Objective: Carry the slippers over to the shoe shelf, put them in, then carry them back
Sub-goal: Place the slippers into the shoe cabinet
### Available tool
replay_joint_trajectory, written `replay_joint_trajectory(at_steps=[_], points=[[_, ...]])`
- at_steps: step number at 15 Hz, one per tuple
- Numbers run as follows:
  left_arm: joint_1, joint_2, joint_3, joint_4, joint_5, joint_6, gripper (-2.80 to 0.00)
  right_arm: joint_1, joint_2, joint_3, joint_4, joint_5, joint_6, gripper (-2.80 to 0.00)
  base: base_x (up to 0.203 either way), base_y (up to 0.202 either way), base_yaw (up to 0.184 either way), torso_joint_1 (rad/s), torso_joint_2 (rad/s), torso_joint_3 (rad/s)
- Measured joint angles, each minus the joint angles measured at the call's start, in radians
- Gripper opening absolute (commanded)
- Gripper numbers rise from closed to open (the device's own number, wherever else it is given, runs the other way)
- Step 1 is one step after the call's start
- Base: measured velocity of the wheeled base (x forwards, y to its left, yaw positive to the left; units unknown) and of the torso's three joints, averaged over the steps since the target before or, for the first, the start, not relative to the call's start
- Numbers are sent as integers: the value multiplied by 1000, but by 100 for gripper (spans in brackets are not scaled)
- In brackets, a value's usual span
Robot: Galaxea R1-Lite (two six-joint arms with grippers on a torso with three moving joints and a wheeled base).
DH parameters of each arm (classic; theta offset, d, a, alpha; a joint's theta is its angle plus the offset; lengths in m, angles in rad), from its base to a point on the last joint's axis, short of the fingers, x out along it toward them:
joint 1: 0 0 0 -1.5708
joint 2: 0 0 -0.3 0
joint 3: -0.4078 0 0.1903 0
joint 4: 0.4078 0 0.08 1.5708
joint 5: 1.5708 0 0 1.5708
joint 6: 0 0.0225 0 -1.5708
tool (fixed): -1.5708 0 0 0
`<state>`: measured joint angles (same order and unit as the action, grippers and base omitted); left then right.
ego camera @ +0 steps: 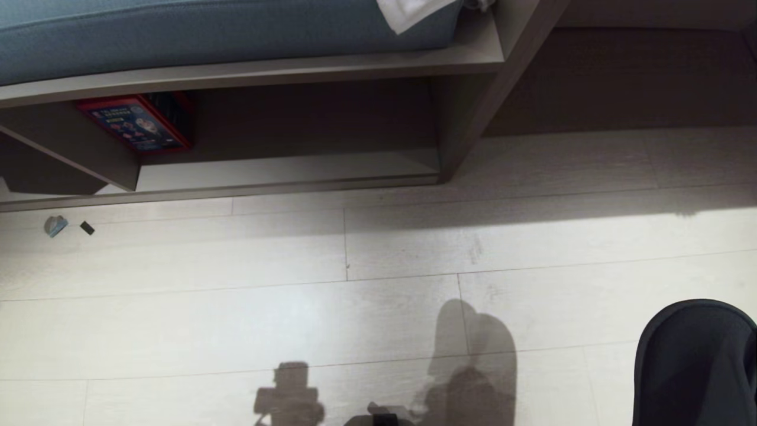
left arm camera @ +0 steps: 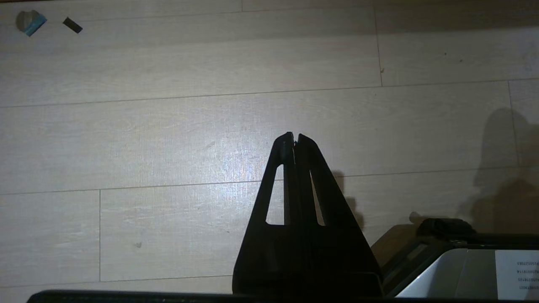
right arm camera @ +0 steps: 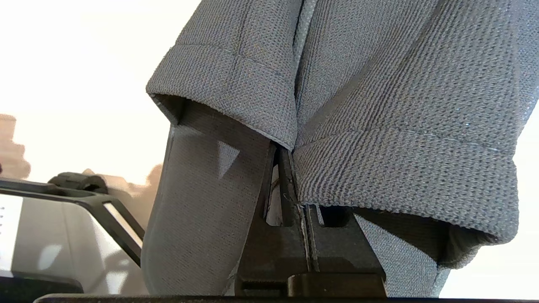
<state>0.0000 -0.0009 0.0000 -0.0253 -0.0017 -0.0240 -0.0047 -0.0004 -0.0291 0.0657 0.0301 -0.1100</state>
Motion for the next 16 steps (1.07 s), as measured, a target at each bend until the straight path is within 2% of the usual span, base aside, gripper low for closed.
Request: replay_joint_trajectory(at_steps=[13,16], points=[[0,0,0,0,0,-1,-280,0,0,2,-1,0,6,-280,0,0,0,3,2,204],[0,0,0,0,0,-2,-280,0,0,2,0,-1,28,-280,0,0,0,-1,0,206]])
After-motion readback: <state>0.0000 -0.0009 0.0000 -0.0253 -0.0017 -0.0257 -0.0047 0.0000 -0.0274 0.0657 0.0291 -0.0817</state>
